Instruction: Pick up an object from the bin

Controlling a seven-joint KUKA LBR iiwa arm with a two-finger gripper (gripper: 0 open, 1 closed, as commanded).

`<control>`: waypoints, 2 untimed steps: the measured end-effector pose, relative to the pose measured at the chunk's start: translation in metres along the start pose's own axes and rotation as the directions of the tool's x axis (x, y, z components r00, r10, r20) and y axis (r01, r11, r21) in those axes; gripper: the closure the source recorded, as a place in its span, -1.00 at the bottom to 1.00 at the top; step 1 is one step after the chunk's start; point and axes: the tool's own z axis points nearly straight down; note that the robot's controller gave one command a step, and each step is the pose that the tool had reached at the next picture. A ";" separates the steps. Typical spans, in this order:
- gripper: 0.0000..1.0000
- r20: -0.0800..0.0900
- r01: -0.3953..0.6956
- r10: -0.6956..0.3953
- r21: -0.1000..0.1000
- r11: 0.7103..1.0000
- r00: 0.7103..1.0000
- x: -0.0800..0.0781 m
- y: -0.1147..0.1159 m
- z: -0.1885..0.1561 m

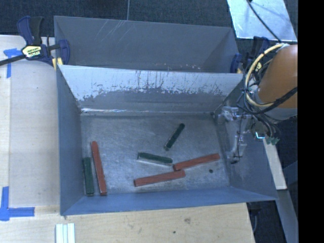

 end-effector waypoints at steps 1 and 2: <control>-1.00 0.003 0.282 -0.282 0.001 0.960 0.960 -0.039 -0.013 0.021; -1.00 -0.008 0.229 -0.229 -0.006 0.973 0.973 0.012 0.004 0.097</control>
Offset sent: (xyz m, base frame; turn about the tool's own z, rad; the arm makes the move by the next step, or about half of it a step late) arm 0.0380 -0.0126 -0.0211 -0.2857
